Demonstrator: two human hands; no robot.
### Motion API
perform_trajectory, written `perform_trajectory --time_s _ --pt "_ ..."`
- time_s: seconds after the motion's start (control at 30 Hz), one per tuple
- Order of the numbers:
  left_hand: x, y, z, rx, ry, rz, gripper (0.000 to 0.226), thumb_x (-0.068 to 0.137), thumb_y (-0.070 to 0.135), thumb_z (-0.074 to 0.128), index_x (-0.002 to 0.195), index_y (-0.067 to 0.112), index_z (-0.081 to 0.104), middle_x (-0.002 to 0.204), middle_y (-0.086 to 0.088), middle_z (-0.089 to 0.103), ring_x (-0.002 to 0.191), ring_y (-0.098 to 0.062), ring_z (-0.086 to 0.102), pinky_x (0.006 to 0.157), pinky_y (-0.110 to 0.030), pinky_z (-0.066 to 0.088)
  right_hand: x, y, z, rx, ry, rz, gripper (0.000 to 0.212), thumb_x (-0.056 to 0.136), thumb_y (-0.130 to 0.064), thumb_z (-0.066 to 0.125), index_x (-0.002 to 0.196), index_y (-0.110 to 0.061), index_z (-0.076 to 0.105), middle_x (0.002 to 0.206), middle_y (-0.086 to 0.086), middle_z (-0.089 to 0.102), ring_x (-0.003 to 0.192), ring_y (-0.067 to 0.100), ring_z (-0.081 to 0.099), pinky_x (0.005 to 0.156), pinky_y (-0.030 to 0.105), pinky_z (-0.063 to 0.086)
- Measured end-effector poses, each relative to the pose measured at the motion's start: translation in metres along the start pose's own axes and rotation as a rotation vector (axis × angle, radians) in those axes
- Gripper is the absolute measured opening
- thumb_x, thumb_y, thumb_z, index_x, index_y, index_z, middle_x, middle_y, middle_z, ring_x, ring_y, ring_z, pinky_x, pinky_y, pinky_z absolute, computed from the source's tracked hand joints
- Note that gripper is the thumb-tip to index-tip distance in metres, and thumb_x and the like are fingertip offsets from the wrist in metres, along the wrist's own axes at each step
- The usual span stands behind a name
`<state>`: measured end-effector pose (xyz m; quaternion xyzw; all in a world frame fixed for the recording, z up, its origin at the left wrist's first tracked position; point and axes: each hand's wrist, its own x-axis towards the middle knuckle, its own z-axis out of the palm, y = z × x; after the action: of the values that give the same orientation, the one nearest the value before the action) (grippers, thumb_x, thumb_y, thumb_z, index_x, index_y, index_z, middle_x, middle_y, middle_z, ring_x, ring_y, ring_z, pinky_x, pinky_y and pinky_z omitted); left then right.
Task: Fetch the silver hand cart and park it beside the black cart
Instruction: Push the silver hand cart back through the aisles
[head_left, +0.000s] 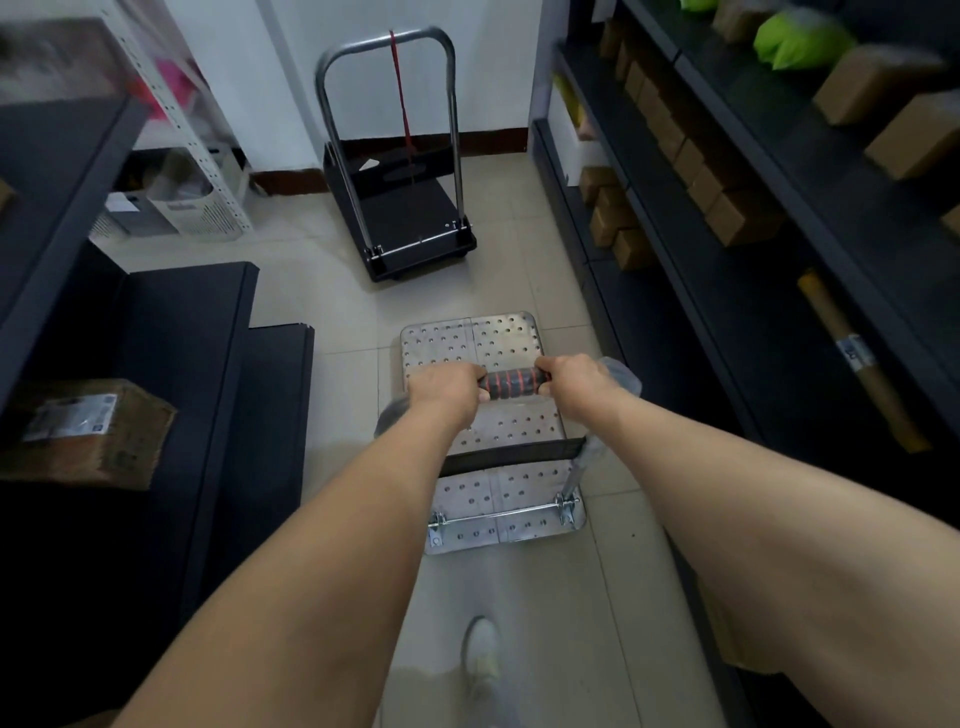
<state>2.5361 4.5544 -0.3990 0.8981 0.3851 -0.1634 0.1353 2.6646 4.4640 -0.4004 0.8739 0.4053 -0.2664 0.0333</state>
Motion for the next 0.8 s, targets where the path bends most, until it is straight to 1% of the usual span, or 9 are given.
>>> perform_trajectory --time_s 0.17,0.23,0.3,0.4,0.5,0.6,0.67,0.73,0.8 --pt "0.029 -0.007 -0.015 0.003 -0.067 0.034 0.023 0.098 0.026 0.05 0.119 0.034 0.055 0.101 0.003 0.059 0.097 -0.021 0.055 0.075 -0.031 0.037 0.024 -0.006 -0.011 0.005 -0.009 0.032 0.021 0.096 -0.019 0.054 0.115 -0.028 0.056 0.075 -0.003 0.045 0.08 0.02 0.051 0.062 0.029 0.038" --pt "0.038 -0.014 -0.018 0.012 -0.066 0.049 0.022 0.098 0.025 0.051 0.117 0.035 0.057 0.101 0.005 0.06 0.092 -0.02 0.054 0.073 -0.03 0.038 0.03 -0.012 -0.016 0.002 -0.029 0.045 0.022 0.096 -0.022 0.054 0.117 -0.027 0.055 0.076 -0.002 0.045 0.079 0.02 0.048 0.059 0.028 0.036" --pt "0.046 -0.023 -0.021 0.021 -0.061 0.055 0.02 0.098 0.024 0.05 0.112 0.036 0.058 0.097 0.006 0.06 0.088 -0.019 0.053 0.072 -0.03 0.038 0.035 -0.019 -0.019 -0.006 -0.047 0.047 0.023 0.096 -0.025 0.055 0.118 -0.027 0.054 0.079 0.0 0.045 0.081 0.021 0.047 0.062 0.029 0.036" --pt "0.053 -0.038 -0.025 0.026 -0.069 0.053 0.018 0.098 0.022 0.049 0.104 0.037 0.057 0.091 0.006 0.058 0.085 -0.019 0.053 0.069 -0.03 0.038 0.037 -0.031 -0.019 -0.03 -0.007 0.01 0.022 0.095 -0.025 0.057 0.116 -0.025 0.056 0.082 -0.001 0.05 0.081 0.019 0.049 0.06 0.026 0.037" --pt "0.06 -0.057 -0.028 -0.002 -0.086 0.039 0.02 0.096 0.019 0.051 0.106 0.035 0.059 0.094 0.005 0.06 0.089 -0.02 0.055 0.073 -0.031 0.042 0.038 -0.046 -0.019 -0.05 0.017 -0.046 0.024 0.095 -0.03 0.055 0.119 -0.023 0.058 0.095 0.001 0.058 0.088 0.019 0.052 0.073 0.027 0.041" --pt "0.065 -0.077 -0.032 -0.048 -0.102 0.032 0.025 0.096 0.017 0.051 0.116 0.029 0.059 0.099 0.001 0.061 0.091 -0.022 0.055 0.079 -0.033 0.043 0.048 -0.066 -0.022 -0.089 -0.061 -0.068 0.03 0.097 -0.036 0.051 0.123 -0.022 0.055 0.104 0.003 0.061 0.096 0.021 0.057 0.078 0.029 0.045" --pt "0.067 -0.09 -0.035 -0.084 -0.116 0.019 0.026 0.097 0.015 0.049 0.117 0.029 0.058 0.102 -0.001 0.061 0.093 -0.021 0.055 0.081 -0.034 0.043 0.057 -0.08 -0.021 -0.129 -0.084 -0.076 0.029 0.097 -0.032 0.052 0.124 -0.021 0.054 0.101 0.003 0.058 0.091 0.022 0.055 0.074 0.03 0.044" --pt "0.07 -0.101 -0.039 -0.081 -0.115 0.004 0.028 0.096 0.011 0.047 0.112 0.031 0.058 0.1 -0.002 0.061 0.096 -0.024 0.057 0.085 -0.039 0.046 0.065 -0.092 -0.018 -0.166 -0.06 -0.093 0.028 0.095 -0.023 0.056 0.123 -0.02 0.056 0.096 0.003 0.056 0.086 0.022 0.052 0.069 0.03 0.042" --pt "0.073 -0.109 -0.042 -0.051 -0.104 -0.022 0.035 0.094 0.006 0.044 0.108 0.035 0.058 0.1 -0.002 0.06 0.098 -0.025 0.056 0.088 -0.044 0.047 0.073 -0.101 -0.018 -0.186 -0.049 -0.113 0.027 0.094 -0.02 0.056 0.121 -0.019 0.058 0.094 0.002 0.057 0.082 0.022 0.054 0.065 0.03 0.043"
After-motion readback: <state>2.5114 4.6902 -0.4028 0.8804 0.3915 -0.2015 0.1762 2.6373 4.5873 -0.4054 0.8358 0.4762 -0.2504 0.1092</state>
